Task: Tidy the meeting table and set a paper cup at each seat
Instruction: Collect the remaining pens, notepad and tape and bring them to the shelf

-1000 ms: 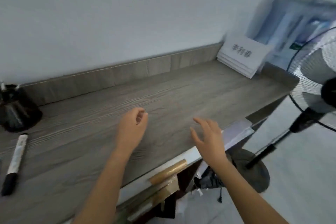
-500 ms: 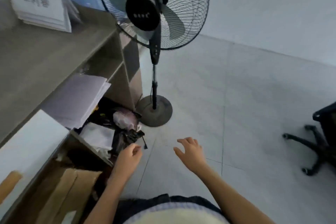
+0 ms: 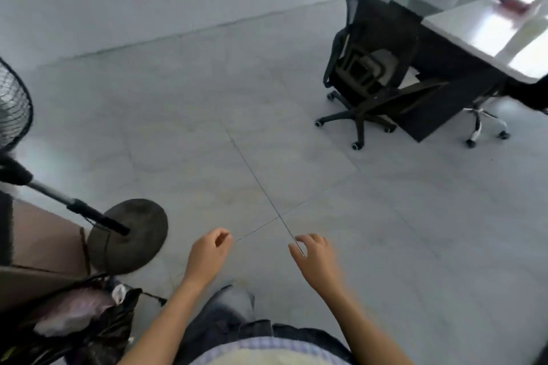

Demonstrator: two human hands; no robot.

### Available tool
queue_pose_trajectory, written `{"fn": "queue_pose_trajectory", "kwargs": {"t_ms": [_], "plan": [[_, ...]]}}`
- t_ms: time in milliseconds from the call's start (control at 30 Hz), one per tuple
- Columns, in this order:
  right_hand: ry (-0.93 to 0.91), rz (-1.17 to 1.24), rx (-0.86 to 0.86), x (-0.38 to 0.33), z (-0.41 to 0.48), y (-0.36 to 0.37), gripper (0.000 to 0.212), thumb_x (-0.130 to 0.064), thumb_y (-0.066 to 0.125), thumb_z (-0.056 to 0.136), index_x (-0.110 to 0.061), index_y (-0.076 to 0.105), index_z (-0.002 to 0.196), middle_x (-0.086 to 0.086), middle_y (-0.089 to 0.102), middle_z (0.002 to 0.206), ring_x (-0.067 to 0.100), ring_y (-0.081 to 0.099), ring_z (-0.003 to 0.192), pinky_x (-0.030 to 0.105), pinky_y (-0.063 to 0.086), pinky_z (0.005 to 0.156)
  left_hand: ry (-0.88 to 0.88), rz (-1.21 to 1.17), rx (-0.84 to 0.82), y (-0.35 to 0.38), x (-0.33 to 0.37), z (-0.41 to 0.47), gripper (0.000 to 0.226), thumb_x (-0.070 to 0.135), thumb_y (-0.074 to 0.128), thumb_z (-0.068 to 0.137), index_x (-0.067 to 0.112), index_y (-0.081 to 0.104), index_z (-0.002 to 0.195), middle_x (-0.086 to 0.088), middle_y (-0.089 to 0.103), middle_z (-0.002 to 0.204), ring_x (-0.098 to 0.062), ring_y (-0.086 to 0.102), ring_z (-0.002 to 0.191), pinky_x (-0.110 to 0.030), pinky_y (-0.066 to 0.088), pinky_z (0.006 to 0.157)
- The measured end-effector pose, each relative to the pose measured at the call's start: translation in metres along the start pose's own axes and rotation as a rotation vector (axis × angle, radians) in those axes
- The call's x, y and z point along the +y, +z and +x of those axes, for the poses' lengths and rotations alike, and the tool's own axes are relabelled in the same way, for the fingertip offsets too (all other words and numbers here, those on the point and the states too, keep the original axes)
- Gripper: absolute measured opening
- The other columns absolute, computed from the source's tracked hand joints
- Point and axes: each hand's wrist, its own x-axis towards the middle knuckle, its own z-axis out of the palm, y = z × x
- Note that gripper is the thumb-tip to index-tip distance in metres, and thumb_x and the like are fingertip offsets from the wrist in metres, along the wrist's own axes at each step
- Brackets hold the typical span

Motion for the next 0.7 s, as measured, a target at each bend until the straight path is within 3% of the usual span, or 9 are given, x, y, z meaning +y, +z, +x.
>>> {"fn": "queue_pose_trajectory", "kwargs": {"t_ms": [100, 167, 267, 333, 433, 600, 700], "plan": [[0.075, 0.024, 0.057, 0.003, 0.012, -0.008, 0.038, -0.037, 0.046, 0.092, -0.015, 0.053, 0.122, 0.004, 0.054, 0.126, 0.02, 0.044, 0.119, 0.029, 0.034, 0.099, 0.048, -0.018, -0.021, -0.004, 0.019, 0.029, 0.026, 0.013, 0.051, 0.09, 0.025, 0.053, 0.068, 0.004, 0.058, 0.071, -0.017, 0.054, 0.07, -0.019, 0.038, 0.06], [0.121, 0.048, 0.108, 0.004, 0.022, -0.016, 0.037, -0.035, 0.047, 0.091, -0.013, 0.055, 0.12, 0.005, 0.056, 0.124, 0.021, 0.047, 0.117, 0.029, 0.035, 0.097, 0.043, -0.039, -0.035, -0.009, 0.032, 0.049, 0.027, 0.012, 0.051, 0.09, 0.027, 0.053, 0.068, 0.009, 0.057, 0.07, -0.013, 0.053, 0.069, -0.017, 0.038, 0.062], [0.201, 0.087, 0.146, 0.008, 0.04, -0.024, 0.036, -0.034, 0.048, 0.091, -0.013, 0.055, 0.12, 0.006, 0.056, 0.124, 0.02, 0.046, 0.117, 0.028, 0.035, 0.096, 0.039, -0.051, -0.053, -0.012, 0.047, 0.078, 0.019, 0.011, 0.05, 0.091, 0.021, 0.057, 0.076, 0.003, 0.059, 0.073, -0.018, 0.054, 0.075, -0.025, 0.04, 0.061], [0.267, 0.128, 0.15, 0.011, 0.051, -0.025, 0.036, -0.033, 0.049, 0.091, -0.013, 0.055, 0.12, 0.006, 0.056, 0.124, 0.02, 0.046, 0.118, 0.027, 0.035, 0.096, 0.028, -0.065, -0.081, -0.009, 0.054, 0.098, 0.014, 0.011, 0.049, 0.091, 0.015, 0.059, 0.083, -0.005, 0.061, 0.08, -0.022, 0.055, 0.081, -0.03, 0.039, 0.069], [0.343, 0.213, 0.183, 0.018, 0.064, -0.027, 0.035, -0.031, 0.049, 0.091, -0.013, 0.055, 0.12, 0.006, 0.056, 0.122, 0.019, 0.047, 0.116, 0.025, 0.035, 0.094, 0.031, -0.014, -0.139, 0.002, 0.067, 0.128, 0.016, 0.011, 0.048, 0.091, 0.015, 0.058, 0.079, -0.011, 0.062, 0.08, -0.026, 0.055, 0.079, -0.035, 0.04, 0.071], [0.485, 0.301, 0.282, 0.079, 0.063, -0.062, 0.035, -0.031, 0.049, 0.091, -0.013, 0.054, 0.121, 0.006, 0.056, 0.123, 0.02, 0.045, 0.117, 0.029, 0.036, 0.097, 0.068, 0.063, -0.199, 0.057, 0.13, 0.163, 0.017, 0.013, 0.047, 0.091, 0.014, 0.058, 0.078, -0.014, 0.063, 0.081, -0.028, 0.057, 0.08, -0.039, 0.046, 0.075], [0.558, 0.342, 0.386, 0.14, 0.062, -0.103, 0.035, -0.03, 0.051, 0.09, -0.012, 0.054, 0.12, 0.009, 0.057, 0.122, 0.023, 0.045, 0.117, 0.031, 0.037, 0.098, 0.152, 0.071, -0.269, 0.127, 0.192, 0.171, 0.027, 0.014, 0.047, 0.091, 0.024, 0.052, 0.066, -0.011, 0.061, 0.078, -0.025, 0.054, 0.076, -0.032, 0.04, 0.064]]}}
